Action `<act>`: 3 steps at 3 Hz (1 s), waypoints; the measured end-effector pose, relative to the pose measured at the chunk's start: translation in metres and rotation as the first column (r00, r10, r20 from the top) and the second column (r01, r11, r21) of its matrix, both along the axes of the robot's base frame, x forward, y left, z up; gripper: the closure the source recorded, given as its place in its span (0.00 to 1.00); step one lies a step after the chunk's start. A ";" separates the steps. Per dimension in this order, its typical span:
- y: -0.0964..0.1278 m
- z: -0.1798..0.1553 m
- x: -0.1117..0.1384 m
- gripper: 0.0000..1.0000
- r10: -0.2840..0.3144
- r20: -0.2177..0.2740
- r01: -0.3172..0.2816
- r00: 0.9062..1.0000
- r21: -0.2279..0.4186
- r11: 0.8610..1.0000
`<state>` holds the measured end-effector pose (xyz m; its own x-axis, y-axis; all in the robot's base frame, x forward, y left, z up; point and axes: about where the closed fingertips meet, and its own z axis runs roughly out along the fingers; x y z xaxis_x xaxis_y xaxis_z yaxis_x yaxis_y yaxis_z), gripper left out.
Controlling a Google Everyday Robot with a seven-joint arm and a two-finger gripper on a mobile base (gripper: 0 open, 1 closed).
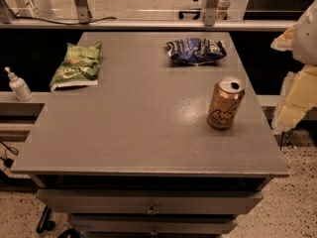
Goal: Move orange can near green jalapeno chip bag
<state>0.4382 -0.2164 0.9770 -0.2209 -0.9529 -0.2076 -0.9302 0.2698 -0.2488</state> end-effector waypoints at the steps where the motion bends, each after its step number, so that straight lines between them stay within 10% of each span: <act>1: 0.000 0.001 0.000 0.00 -0.001 0.005 0.001 1.000 0.006 1.000; 2: -0.002 -0.013 0.003 0.00 -0.028 0.009 0.027 1.000 0.100 0.995; 3: -0.017 -0.043 0.010 0.00 -0.106 0.009 0.099 0.994 0.298 0.949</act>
Offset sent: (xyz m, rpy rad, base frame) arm 0.0115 -0.0123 -0.0513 0.3684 -0.0056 -0.1001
